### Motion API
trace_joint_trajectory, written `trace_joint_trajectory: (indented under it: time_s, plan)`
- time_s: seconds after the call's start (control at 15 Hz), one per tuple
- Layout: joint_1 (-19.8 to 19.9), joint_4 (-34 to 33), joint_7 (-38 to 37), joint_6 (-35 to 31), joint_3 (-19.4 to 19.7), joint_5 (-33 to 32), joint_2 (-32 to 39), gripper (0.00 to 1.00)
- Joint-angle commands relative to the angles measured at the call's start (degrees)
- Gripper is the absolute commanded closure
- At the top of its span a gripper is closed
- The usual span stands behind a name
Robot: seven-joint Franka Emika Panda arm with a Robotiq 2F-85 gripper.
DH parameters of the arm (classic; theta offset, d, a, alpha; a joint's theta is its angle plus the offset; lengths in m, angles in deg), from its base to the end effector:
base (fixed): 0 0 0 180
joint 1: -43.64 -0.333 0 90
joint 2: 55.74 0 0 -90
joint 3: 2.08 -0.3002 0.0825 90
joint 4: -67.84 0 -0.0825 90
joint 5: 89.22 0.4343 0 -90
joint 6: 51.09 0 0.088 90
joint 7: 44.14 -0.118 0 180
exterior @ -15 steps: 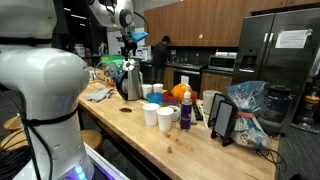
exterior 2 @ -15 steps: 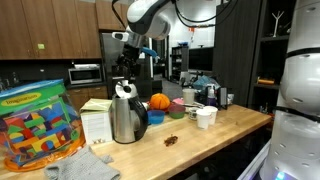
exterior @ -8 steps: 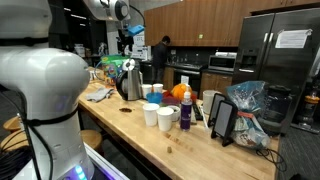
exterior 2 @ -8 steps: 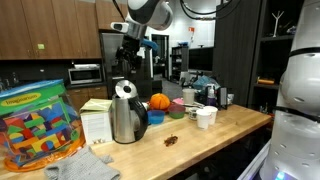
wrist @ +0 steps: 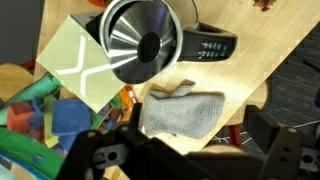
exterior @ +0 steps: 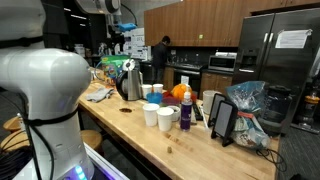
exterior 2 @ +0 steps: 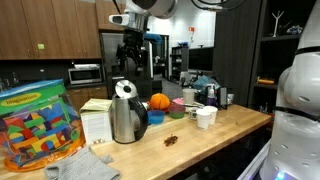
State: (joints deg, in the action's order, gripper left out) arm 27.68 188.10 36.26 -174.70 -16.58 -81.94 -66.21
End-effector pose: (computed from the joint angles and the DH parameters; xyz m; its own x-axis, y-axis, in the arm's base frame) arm 0.4927 0.3020 0.4769 -0.3125 0.9433 0.1114 0.9341 0.2839 0.2166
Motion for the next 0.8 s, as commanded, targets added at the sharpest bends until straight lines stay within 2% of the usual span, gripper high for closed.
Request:
trace_joint_trajectory:
  time_s: [0.0,0.27,0.73]
  plan:
    - [-1.52,2.93,1.97,5.69,0.92,0.19,-4.37,0.00]
    - [-2.52,5.33,4.64,9.27,1.40,0.17,-7.17,0.00]
    - [-2.87,11.38,8.53,7.99,3.17,0.67,-12.02,0.00]
